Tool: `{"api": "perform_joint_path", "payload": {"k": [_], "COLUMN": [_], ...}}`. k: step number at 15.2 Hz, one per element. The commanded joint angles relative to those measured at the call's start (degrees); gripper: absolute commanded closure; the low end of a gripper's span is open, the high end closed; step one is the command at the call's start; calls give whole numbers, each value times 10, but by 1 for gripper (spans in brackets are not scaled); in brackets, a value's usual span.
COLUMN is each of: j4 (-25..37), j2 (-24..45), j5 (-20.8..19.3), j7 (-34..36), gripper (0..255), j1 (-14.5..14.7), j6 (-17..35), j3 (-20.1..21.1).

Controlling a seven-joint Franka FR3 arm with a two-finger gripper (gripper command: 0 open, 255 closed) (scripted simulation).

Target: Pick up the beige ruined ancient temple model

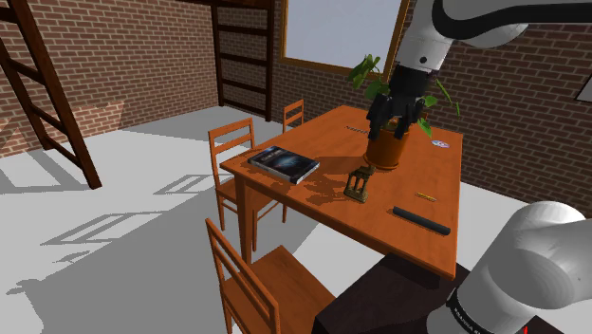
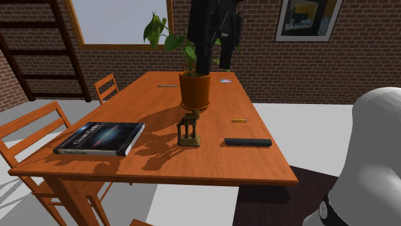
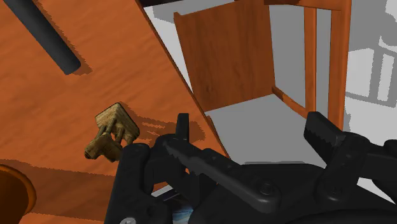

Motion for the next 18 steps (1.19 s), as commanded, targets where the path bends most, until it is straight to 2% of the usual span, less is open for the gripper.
{"api": "perform_joint_path", "payload": {"k": [1, 9, 18], "j4": [0, -31, 6], "j2": [0, 93, 264], "j5": [0, -67, -108], "j7": [0, -182, -379], "gripper": [0, 0, 0], "j1": [0, 3, 14], "j6": [0, 98, 216], "j3": [0, -84, -167]}}
